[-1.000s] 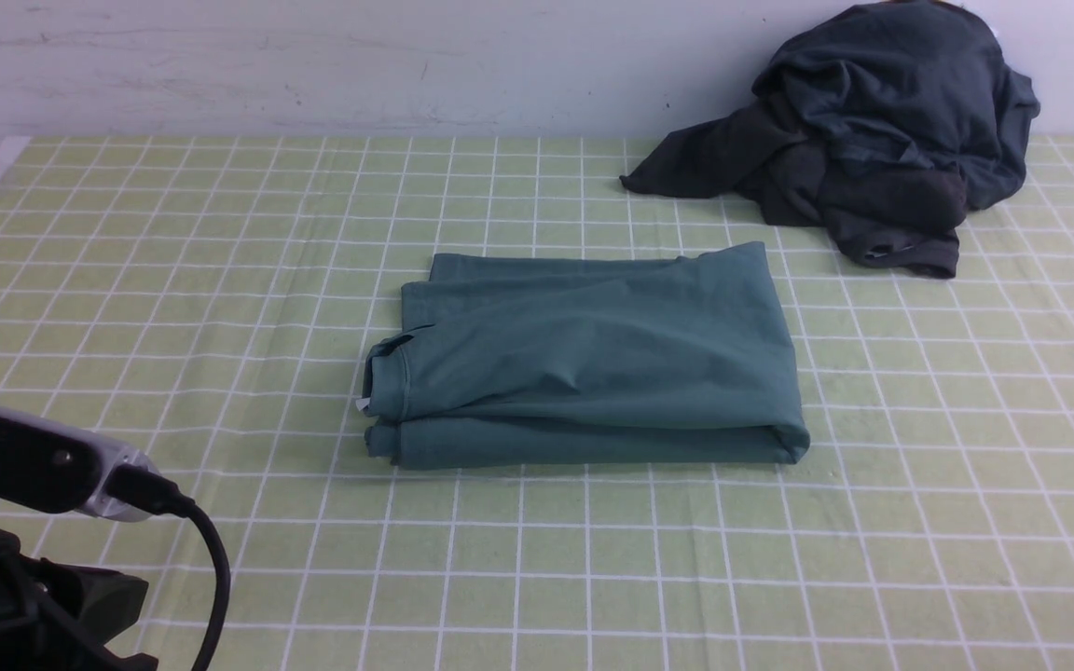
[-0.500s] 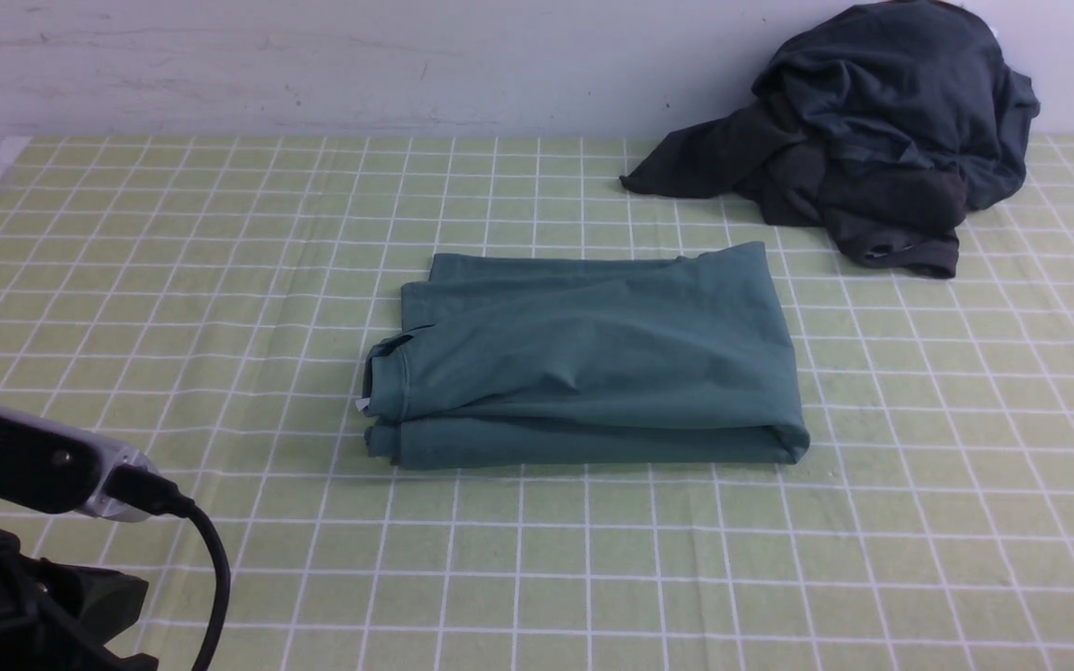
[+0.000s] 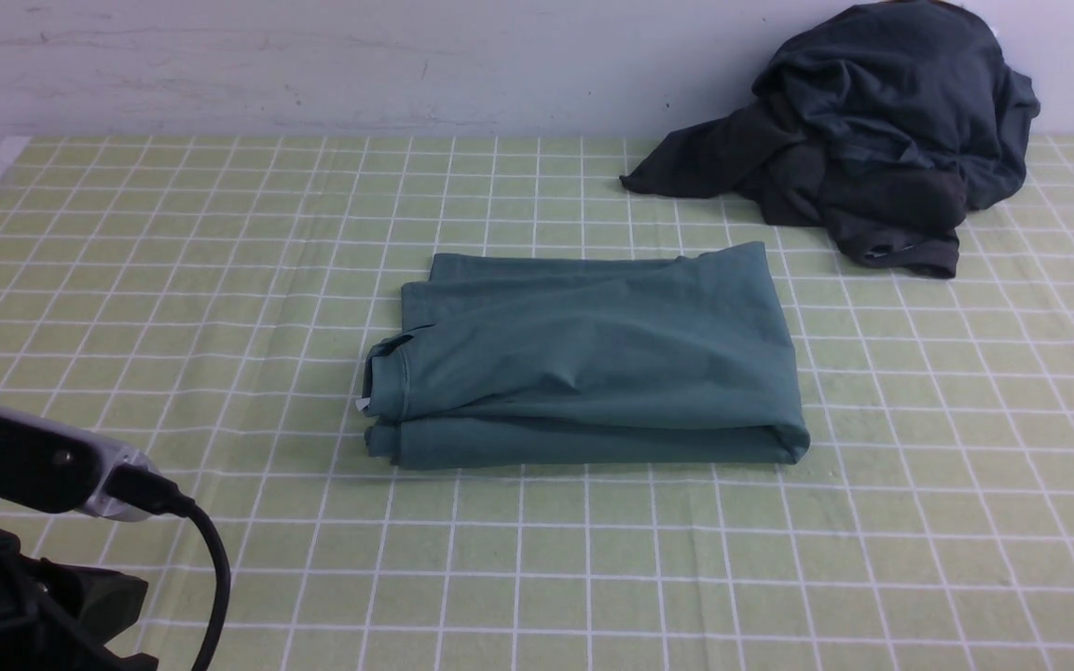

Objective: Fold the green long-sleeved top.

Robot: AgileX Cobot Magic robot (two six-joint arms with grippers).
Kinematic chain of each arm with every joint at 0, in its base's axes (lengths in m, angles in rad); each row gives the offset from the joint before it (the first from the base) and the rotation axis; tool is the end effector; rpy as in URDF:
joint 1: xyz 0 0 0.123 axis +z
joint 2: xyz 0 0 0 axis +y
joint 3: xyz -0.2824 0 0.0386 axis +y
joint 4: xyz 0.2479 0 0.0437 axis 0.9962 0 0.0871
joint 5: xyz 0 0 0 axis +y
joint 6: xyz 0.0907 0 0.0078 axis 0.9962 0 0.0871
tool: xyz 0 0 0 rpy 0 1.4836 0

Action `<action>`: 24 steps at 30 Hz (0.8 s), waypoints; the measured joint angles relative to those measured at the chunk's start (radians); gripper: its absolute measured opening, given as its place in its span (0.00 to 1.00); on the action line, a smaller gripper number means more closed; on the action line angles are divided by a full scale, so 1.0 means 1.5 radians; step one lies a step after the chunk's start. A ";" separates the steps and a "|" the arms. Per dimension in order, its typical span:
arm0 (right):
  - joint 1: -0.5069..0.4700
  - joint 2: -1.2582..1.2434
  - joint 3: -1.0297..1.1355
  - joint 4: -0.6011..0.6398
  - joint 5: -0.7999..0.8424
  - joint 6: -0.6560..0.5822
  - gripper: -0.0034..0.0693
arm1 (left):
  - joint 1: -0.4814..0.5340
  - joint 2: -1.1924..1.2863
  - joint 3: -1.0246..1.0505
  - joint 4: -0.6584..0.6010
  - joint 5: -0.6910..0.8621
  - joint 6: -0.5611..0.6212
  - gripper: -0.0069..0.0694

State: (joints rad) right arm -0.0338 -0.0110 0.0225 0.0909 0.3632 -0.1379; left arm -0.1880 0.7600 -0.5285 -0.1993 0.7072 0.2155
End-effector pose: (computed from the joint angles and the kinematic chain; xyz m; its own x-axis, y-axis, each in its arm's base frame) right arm 0.0529 0.0012 0.1735 -0.2818 -0.0433 -0.9585 -0.0121 0.9991 -0.0416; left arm 0.1287 -0.0364 0.2638 -0.7141 0.1996 -0.6710 0.3152 0.9475 -0.0537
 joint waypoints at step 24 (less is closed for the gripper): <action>0.000 0.000 0.000 0.000 0.000 0.000 0.03 | -0.023 -0.365 0.148 -0.001 -0.038 0.008 0.16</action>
State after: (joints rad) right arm -0.0338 -0.0110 0.0225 0.0906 0.3632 -0.1379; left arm -0.2224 0.2130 -0.3072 -0.2008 0.6502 0.2269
